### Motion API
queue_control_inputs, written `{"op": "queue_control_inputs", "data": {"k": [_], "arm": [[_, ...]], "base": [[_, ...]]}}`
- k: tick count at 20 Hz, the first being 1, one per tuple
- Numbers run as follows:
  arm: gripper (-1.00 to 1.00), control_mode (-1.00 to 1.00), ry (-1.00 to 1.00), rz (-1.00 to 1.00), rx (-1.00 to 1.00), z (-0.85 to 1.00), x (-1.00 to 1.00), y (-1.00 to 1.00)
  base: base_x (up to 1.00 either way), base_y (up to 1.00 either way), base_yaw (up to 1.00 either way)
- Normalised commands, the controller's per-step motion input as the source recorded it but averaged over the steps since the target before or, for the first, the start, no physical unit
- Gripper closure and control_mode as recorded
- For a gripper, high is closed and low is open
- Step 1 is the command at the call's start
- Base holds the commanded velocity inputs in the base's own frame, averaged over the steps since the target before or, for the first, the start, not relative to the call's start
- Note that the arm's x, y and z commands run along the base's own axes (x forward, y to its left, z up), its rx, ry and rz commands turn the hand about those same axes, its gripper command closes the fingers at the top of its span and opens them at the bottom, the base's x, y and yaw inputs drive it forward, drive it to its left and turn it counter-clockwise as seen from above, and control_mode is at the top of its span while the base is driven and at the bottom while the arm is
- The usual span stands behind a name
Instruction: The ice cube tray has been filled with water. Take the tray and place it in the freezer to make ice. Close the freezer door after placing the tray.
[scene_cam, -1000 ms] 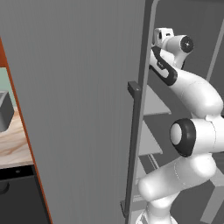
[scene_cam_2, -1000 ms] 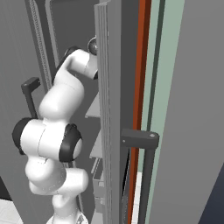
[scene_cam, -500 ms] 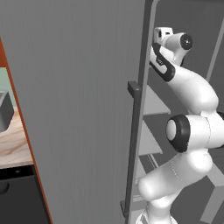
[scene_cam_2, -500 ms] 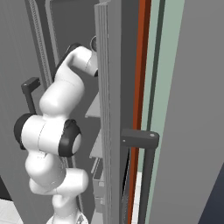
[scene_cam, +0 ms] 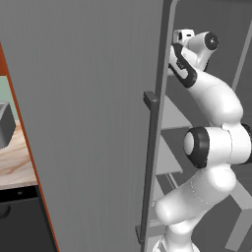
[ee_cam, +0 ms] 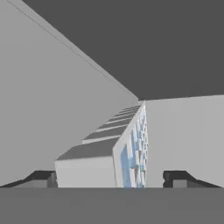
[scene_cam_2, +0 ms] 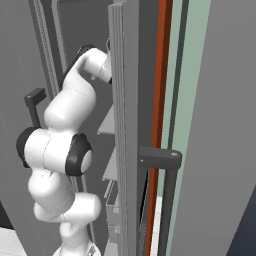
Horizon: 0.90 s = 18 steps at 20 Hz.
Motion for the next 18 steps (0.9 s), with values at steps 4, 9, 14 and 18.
{"op": "queue_control_inputs", "data": {"k": [4,9,14,18], "arm": [[-1.0,-1.0,0.0,0.02,-0.03,0.0,-0.49,0.05],[-1.0,-1.0,-0.07,0.0,-0.05,0.02,-0.9,0.02],[-1.0,-1.0,-0.08,0.0,-0.08,0.01,-1.0,0.24],[-1.0,-1.0,-0.03,0.01,-0.09,0.34,-1.0,0.53]], "base": [[0.0,0.0,0.0],[0.0,0.0,0.0],[0.0,0.0,0.0],[0.0,0.0,0.0]]}}
